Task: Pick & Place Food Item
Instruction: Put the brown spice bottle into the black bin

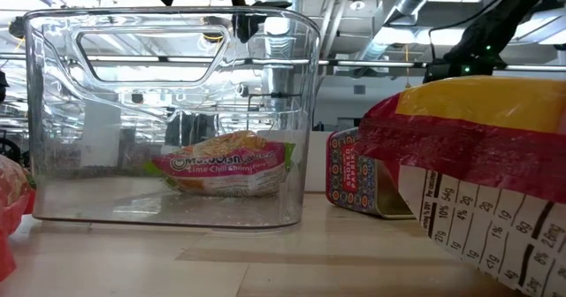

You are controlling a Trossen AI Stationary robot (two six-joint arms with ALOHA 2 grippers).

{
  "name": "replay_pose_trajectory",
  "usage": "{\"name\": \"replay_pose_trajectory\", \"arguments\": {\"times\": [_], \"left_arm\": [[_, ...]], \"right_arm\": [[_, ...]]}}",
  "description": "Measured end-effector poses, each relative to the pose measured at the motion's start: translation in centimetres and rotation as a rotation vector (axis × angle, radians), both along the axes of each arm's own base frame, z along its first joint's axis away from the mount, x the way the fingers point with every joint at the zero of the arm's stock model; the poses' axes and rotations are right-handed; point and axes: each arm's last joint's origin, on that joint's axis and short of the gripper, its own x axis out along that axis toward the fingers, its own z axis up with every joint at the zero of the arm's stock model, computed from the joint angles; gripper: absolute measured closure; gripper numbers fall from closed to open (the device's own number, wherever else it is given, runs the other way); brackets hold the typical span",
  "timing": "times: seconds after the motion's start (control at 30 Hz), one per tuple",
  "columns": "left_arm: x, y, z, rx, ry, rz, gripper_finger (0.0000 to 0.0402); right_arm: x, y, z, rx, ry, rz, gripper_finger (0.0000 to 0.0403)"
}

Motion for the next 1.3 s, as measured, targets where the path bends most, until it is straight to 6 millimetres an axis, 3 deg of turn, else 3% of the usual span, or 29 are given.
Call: {"name": "replay_pose_trajectory", "arguments": {"times": [0.7,0.97,1.3], "left_arm": [[0.0,-0.3,0.0,-0.017,0.006,-0.006,0.0073],[0.1,-0.6,0.0,-0.016,0.005,-0.016,0.0073],[0.1,-0.6,0.0,-0.016,0.005,-0.015,0.0073]], "right_arm": [[0.0,-0.2,0.1,-0.034,-0.014,-0.202,0.0204],[0.1,-0.4,0.1,-0.053,-0.021,-0.207,0.0191],[0.0,0.5,2.1,-0.167,-0.018,-0.197,0.0184]]}}
